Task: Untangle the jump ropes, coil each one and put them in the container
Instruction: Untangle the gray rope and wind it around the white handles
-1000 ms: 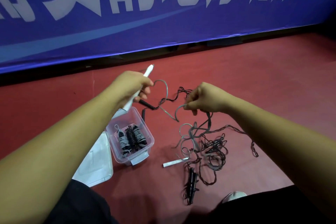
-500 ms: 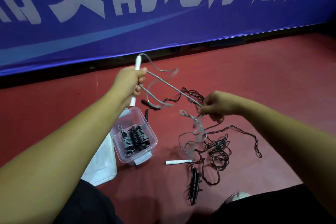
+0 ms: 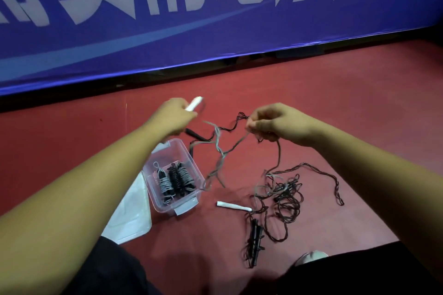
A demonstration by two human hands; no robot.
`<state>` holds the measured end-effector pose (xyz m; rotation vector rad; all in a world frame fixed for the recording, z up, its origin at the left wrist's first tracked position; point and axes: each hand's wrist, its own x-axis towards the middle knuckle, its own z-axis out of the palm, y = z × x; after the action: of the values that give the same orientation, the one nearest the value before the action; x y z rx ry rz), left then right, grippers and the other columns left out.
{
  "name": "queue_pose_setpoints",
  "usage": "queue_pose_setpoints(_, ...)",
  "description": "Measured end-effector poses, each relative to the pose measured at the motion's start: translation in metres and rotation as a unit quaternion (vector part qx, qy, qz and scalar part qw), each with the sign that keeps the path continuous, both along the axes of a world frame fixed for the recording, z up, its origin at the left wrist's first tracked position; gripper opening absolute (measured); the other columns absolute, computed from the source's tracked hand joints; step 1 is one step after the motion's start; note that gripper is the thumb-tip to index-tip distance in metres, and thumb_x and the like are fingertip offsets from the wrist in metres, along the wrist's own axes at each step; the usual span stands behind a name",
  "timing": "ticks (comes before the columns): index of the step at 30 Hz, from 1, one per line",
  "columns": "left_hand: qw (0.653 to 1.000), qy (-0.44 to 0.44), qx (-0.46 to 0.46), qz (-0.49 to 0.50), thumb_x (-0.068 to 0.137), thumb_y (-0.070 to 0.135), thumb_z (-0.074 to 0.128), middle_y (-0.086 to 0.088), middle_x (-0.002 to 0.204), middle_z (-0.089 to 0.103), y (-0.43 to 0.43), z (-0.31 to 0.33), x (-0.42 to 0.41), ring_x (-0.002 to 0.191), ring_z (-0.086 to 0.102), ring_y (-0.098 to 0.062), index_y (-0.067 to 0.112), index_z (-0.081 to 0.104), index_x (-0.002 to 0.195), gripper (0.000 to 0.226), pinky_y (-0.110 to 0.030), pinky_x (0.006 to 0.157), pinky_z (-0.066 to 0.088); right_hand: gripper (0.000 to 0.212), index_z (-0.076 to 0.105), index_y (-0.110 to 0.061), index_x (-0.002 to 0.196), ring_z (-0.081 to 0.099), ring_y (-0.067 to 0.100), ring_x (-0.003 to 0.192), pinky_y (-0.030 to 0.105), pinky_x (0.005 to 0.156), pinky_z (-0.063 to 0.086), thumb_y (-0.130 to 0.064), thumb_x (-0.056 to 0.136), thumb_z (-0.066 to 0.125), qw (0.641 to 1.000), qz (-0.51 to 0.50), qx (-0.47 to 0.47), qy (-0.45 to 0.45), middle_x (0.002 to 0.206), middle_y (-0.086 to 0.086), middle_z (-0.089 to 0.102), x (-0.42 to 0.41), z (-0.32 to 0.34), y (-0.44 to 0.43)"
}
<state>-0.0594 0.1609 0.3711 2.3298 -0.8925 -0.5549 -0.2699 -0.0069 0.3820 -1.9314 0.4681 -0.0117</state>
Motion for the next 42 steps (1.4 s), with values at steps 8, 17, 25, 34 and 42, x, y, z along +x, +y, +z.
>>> queue_pose_setpoints(8,0.934,0.266,-0.170,-0.169,0.097,0.009,0.059,-0.006,0.063,0.064,-0.015,0.014,-0.063,0.035,0.041,-0.011,0.013,0.043,0.095,0.017,-0.017,0.034,0.027,0.020,0.046,-0.010,0.097,0.044,0.019,0.044,0.026,0.045,0.031,0.003,0.093,0.061,0.990,-0.056,0.081,-0.097,0.060,0.007,0.063,0.009,0.011,0.008)
queue_pose_setpoints(17,0.853,0.304,-0.380,0.188,0.097,-0.003,0.047,-0.005,0.064,0.045,-0.005,0.010,0.011,0.032,0.034,-0.005,0.020,0.032,0.078,0.034,-0.011,0.035,0.020,0.017,0.064,-0.008,0.088,0.062,0.025,0.079,0.047,0.083,0.053,-0.015,0.101,0.055,0.976,0.033,-0.077,0.200,0.080,0.009,0.065,-0.036,-0.028,-0.039)
queue_pose_setpoints(25,0.992,0.117,-0.030,0.030,0.093,0.011,0.064,-0.011,0.074,0.056,0.006,-0.001,0.003,0.038,0.057,-0.011,0.010,0.044,0.095,0.020,-0.022,0.040,0.032,0.015,0.076,-0.009,0.085,0.047,0.009,0.046,0.018,0.048,0.038,-0.019,0.093,0.068,0.989,0.004,-0.128,0.074,0.054,0.003,0.052,-0.028,0.012,-0.018)
queue_pose_setpoints(34,0.918,0.300,-0.211,-0.149,0.100,0.014,0.054,-0.003,0.066,0.063,-0.015,0.016,-0.058,0.036,0.044,-0.011,0.015,0.044,0.092,0.013,-0.016,0.033,0.025,0.019,0.076,-0.013,0.080,0.048,0.024,0.057,0.040,0.058,0.039,-0.030,0.088,0.075,0.996,-0.012,-0.079,-0.047,0.059,0.012,0.058,0.004,0.025,0.008)
queue_pose_setpoints(42,0.824,0.381,-0.411,0.082,0.100,0.009,0.054,0.000,0.061,0.052,-0.006,0.019,-0.019,0.037,0.033,-0.005,0.016,0.041,0.081,0.024,-0.015,0.034,0.023,0.015,0.062,-0.003,0.083,0.060,0.025,0.084,0.038,0.089,0.051,-0.013,0.094,0.063,0.994,-0.077,0.039,0.068,0.082,0.012,0.066,-0.035,-0.034,-0.035)
